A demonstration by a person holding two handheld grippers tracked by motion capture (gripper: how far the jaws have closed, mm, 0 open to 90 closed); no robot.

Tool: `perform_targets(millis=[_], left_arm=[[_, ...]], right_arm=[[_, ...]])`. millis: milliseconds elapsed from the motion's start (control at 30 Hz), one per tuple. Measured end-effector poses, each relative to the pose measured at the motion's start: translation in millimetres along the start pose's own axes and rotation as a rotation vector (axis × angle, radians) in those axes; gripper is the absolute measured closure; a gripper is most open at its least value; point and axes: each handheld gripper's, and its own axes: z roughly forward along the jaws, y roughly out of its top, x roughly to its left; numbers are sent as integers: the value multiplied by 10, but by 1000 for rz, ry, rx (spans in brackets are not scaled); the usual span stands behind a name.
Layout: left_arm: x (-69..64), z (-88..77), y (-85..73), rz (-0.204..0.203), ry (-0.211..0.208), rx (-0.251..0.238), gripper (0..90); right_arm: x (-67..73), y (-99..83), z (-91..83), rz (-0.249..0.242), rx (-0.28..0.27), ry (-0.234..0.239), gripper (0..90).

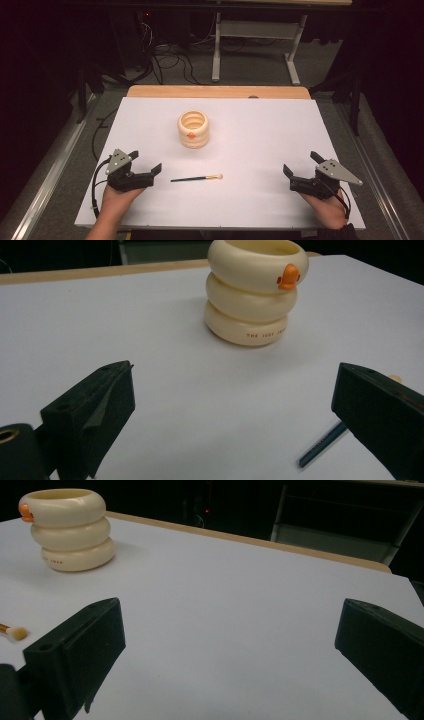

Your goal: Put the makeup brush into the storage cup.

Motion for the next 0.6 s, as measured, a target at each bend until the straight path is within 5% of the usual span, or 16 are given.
perform_targets(millis=[600], left_arm=[[84, 33, -21, 0, 53, 95, 44]], right_arm=[[26, 10, 1, -2, -6, 0, 10]])
